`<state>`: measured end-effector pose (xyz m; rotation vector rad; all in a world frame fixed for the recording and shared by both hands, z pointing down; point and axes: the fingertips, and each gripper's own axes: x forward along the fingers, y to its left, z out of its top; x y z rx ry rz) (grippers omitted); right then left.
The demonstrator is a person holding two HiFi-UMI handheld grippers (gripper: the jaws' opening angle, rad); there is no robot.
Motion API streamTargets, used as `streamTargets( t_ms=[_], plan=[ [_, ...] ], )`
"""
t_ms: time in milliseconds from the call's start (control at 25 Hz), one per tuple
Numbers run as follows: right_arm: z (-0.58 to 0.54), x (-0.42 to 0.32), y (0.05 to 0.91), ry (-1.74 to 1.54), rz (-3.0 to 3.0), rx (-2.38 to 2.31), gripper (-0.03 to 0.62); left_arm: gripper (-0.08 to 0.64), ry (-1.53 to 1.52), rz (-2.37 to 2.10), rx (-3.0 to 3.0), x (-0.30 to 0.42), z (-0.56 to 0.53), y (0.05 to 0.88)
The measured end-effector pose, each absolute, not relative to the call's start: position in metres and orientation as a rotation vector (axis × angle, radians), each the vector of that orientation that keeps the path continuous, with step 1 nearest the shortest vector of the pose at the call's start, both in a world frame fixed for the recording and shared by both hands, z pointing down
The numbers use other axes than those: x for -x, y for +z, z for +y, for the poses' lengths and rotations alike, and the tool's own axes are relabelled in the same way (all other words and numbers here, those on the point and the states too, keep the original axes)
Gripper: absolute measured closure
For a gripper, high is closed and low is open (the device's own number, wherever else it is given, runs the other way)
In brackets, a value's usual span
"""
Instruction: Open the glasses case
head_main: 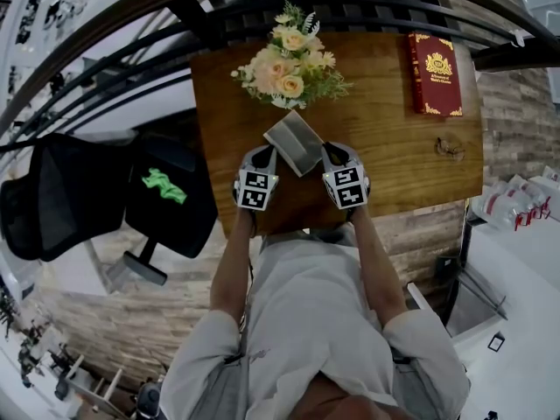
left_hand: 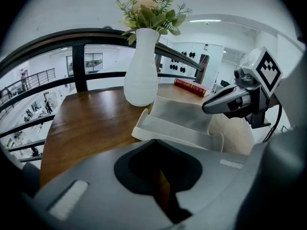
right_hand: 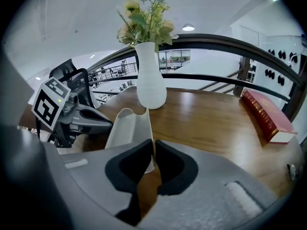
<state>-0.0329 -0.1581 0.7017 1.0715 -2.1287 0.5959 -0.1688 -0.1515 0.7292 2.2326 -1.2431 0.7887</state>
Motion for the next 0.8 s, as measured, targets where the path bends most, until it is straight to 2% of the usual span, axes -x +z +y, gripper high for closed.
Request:
streamTargets(
  t_ms=[800],
  plan=[
    [-0.153, 0.029, 0.672, 0.557, -2.172, -1.147, 0.552, 0.540, 0.781, -1.251, -2.257, 0.175, -0.148, 0.718]
  ],
)
